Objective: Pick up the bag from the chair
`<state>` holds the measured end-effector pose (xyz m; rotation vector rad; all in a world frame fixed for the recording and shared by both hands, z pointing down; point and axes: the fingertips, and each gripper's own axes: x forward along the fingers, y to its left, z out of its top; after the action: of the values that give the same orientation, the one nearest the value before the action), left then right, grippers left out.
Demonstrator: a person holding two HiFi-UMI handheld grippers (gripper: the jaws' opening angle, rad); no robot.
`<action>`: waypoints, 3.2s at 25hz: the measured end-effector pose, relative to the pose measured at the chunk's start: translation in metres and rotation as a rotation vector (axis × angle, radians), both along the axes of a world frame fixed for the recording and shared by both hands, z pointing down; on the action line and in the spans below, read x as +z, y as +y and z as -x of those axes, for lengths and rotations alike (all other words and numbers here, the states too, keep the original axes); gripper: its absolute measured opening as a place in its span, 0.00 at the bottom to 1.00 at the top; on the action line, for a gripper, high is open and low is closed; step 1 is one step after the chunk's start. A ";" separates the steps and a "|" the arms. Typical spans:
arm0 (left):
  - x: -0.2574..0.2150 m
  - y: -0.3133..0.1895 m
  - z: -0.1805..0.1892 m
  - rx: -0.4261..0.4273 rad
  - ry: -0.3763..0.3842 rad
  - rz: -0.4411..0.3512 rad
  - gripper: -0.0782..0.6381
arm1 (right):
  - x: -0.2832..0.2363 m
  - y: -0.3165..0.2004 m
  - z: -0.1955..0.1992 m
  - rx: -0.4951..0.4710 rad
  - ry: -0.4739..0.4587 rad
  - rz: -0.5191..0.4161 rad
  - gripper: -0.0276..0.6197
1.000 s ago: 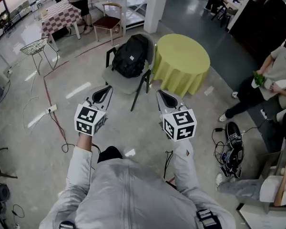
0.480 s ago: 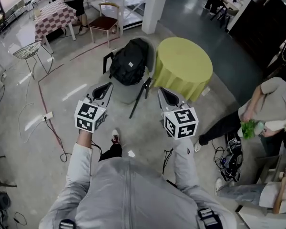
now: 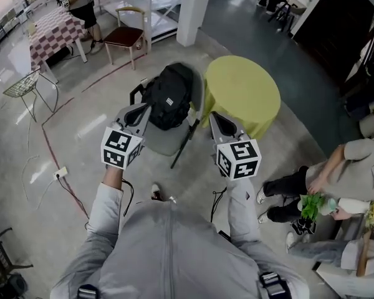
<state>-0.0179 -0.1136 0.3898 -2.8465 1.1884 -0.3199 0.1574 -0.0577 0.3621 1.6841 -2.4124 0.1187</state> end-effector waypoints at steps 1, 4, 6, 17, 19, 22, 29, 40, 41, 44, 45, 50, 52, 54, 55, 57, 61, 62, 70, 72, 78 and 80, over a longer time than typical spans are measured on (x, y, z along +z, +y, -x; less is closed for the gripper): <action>0.001 -0.011 0.000 0.005 -0.001 0.004 0.12 | 0.001 -0.010 0.001 0.005 0.000 0.002 0.06; 0.008 -0.039 0.002 0.017 -0.005 0.016 0.12 | 0.007 -0.036 0.004 0.018 0.001 0.014 0.06; 0.013 -0.054 0.002 0.030 -0.010 0.023 0.12 | 0.013 -0.051 0.005 0.031 -0.001 0.023 0.06; 0.032 -0.105 0.005 0.057 -0.020 0.067 0.12 | 0.034 -0.097 0.012 0.054 -0.008 0.065 0.06; 0.039 -0.110 0.002 0.059 -0.024 0.084 0.12 | 0.043 -0.107 0.009 0.055 -0.011 0.078 0.06; 0.057 -0.119 -0.001 0.056 -0.038 0.115 0.12 | 0.061 -0.125 0.004 0.052 -0.022 0.103 0.06; 0.087 -0.162 -0.018 0.015 -0.060 0.181 0.12 | 0.105 -0.194 -0.021 0.020 -0.058 0.173 0.06; 0.142 -0.237 -0.029 -0.121 -0.068 0.308 0.12 | 0.200 -0.300 -0.042 -0.070 -0.093 0.361 0.27; 0.148 -0.241 -0.030 -0.130 -0.070 0.320 0.12 | 0.211 -0.309 -0.043 -0.070 -0.093 0.379 0.30; 0.166 -0.250 -0.029 -0.154 -0.077 0.356 0.12 | 0.244 -0.330 -0.047 -0.058 -0.094 0.433 0.38; 0.171 -0.253 -0.027 -0.163 -0.078 0.367 0.12 | 0.256 -0.336 -0.048 -0.053 -0.094 0.450 0.41; 0.198 -0.264 -0.023 -0.206 -0.077 0.424 0.12 | 0.313 -0.361 -0.050 -0.054 -0.072 0.519 0.52; 0.210 -0.265 -0.020 -0.221 -0.083 0.448 0.12 | 0.337 -0.369 -0.050 -0.051 -0.070 0.554 0.54; 0.219 -0.267 -0.017 -0.235 -0.088 0.468 0.12 | 0.360 -0.375 -0.049 -0.050 -0.063 0.591 0.54; 0.223 -0.267 -0.017 -0.240 -0.090 0.477 0.12 | 0.371 -0.377 -0.048 -0.051 -0.057 0.609 0.55; 0.229 -0.266 -0.015 -0.247 -0.097 0.490 0.12 | 0.389 -0.381 -0.048 -0.052 -0.042 0.633 0.55; 0.238 -0.262 -0.010 -0.257 -0.119 0.517 0.12 | 0.410 -0.392 -0.049 -0.028 -0.027 0.634 0.55; 0.239 -0.262 -0.009 -0.261 -0.118 0.516 0.12 | 0.414 -0.394 -0.049 -0.018 -0.030 0.630 0.55; 0.244 -0.252 0.007 -0.288 -0.110 0.533 0.12 | 0.414 -0.399 -0.038 -0.046 -0.032 0.563 0.18; 0.244 -0.247 0.011 -0.294 -0.118 0.542 0.12 | 0.410 -0.394 -0.033 -0.073 -0.045 0.551 0.11; 0.231 -0.243 0.019 -0.317 -0.076 0.488 0.12 | 0.380 -0.373 -0.007 -0.162 -0.120 0.524 0.08; 0.225 -0.238 0.027 -0.324 -0.072 0.481 0.12 | 0.365 -0.361 0.010 -0.185 -0.128 0.508 0.07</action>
<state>-0.0448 -0.3515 0.6149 -2.9638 1.7680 -0.8156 0.1473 -0.4189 0.7267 1.2531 -2.3393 0.7597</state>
